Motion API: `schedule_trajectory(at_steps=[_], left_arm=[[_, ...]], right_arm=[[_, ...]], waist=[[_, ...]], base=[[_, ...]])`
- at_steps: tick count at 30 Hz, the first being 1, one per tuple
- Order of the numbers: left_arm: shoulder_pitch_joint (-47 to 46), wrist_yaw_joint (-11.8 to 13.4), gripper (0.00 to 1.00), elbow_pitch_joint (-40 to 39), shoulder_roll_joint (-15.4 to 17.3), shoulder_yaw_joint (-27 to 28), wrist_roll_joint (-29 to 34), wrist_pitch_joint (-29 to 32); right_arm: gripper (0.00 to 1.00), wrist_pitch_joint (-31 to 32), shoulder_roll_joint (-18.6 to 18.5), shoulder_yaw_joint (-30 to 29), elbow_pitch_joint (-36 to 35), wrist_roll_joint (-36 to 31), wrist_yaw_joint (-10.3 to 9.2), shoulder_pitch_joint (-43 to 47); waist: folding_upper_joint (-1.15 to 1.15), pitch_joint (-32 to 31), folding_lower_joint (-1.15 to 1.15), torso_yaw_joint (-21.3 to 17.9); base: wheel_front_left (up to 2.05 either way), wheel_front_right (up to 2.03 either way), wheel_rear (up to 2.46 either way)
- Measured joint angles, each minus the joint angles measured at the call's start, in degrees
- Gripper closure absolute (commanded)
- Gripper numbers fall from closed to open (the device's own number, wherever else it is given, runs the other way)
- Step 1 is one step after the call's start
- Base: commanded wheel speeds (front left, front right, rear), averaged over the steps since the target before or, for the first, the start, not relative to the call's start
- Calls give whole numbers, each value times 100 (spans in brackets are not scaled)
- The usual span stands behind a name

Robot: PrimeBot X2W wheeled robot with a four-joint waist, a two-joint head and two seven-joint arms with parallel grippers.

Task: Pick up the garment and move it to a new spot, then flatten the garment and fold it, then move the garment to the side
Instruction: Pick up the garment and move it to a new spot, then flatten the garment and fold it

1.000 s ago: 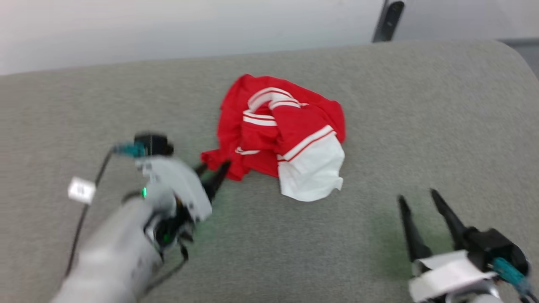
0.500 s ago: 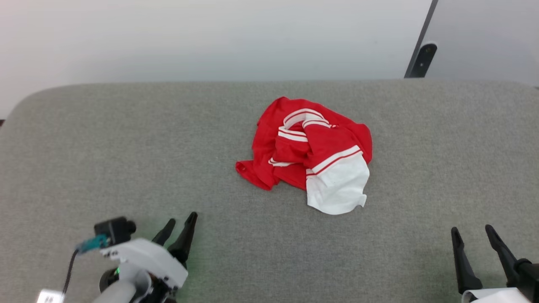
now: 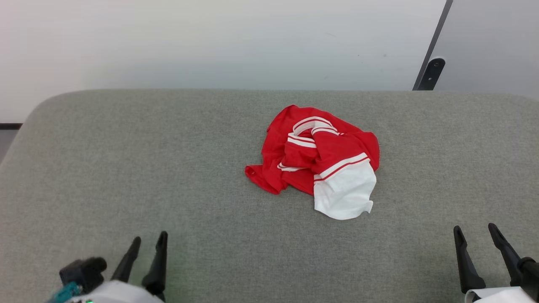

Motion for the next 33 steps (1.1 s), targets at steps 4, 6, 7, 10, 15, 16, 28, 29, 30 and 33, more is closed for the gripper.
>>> schedule_trajectory(at_steps=[4, 6, 7, 10, 15, 16, 28, 29, 30, 33], left_arm=[[386, -83, 0, -285, -164, 532, 755, -1], [502, -167, 0, -389, -236, 726, 1146, -1], [550, -174, 0, -468, -298, 853, 1345, -1], [681, -248, 0, -715, -422, 1147, 1994, -1], [907, -324, 0, -1212, -697, 1573, 2886, -1], [955, -343, 0, -1272, -740, 1614, 3041, -1], [1215, -621, 0, -1339, -1303, 2084, 3718, -1], [1215, -626, 0, -1339, -1329, 2098, 3751, -1], [1215, -667, 0, -1335, -1351, 2105, 3778, -1], [1213, -719, 0, -1316, -1445, 2119, 3866, -1]], right_arm=[[0, 3, -21, -8, -46, 0, 0, -7], [0, 7, -20, -12, -57, -3, 0, -19], [0, 5, -20, -29, -65, -8, 0, -29], [0, 0, 24, -68, -90, 35, 0, -46], [0, 4, 65, -119, -198, 42, 0, -57], [0, 4, 77, -127, -221, 43, 0, -59], [0, 0, 191, -144, -132, 67, 0, -5], [0, -1, 187, -141, -120, 69, 0, -5], [0, 1, 177, -127, -109, 69, 0, -5], [0, 89, 81, 25, -88, 68, 0, -27]], waist=[[0, 8, 0, -7], [0, 10, 0, -23], [0, 9, 0, -30], [0, 1, 0, -53], [0, 5, 0, -84], [0, 8, 0, -90], [0, 8, 0, -71], [0, 5, 0, -64], [0, 3, 0, -55], [0, -4, 0, -5]], base=[[0, 0, 0], [0, 0, 0], [0, 0, 0], [0, 0, 0], [0, 0, 0], [0, 0, 0], [0, 0, 0], [0, 0, 0], [0, 0, 0], [0, 0, 0]])
